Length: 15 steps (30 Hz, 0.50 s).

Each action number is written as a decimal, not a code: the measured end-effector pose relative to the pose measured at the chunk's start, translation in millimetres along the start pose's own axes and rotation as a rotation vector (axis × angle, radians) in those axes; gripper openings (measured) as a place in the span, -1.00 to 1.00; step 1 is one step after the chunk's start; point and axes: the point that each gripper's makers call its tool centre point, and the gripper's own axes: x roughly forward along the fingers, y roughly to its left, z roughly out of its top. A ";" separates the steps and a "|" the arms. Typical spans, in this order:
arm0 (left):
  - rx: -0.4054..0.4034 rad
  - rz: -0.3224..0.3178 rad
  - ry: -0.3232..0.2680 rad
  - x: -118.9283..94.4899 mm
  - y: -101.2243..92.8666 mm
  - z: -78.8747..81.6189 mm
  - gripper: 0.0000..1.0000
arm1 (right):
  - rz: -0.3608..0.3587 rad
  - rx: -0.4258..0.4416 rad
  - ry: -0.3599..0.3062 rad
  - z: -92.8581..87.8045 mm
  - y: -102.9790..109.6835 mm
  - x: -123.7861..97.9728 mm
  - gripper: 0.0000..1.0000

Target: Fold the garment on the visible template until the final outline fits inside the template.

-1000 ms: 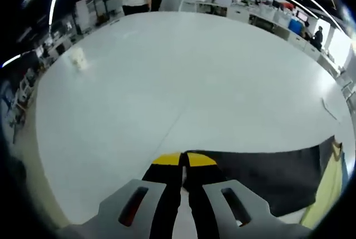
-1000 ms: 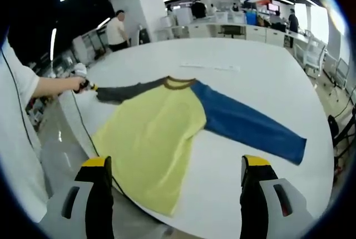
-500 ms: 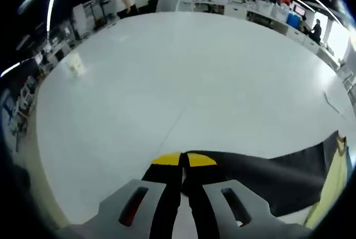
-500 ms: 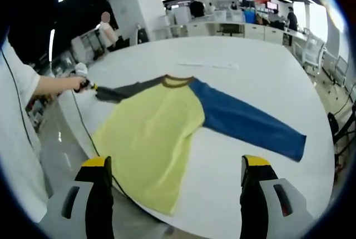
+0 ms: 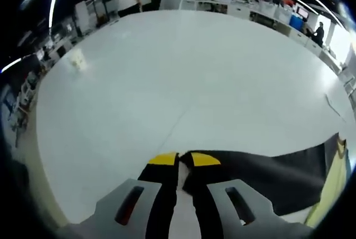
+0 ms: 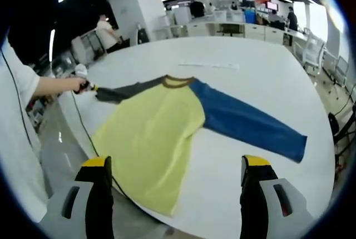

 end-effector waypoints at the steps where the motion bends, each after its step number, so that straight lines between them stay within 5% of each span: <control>1: 0.000 0.000 0.000 -0.5 0.3 -0.3 -0.87 | 0.001 0.000 0.000 0.1 0.2 0.2 0.92; 15: -0.016 -0.026 0.006 -11.5 9.0 -16.6 -0.77 | 0.010 -0.011 -0.001 3.9 3.0 2.6 0.92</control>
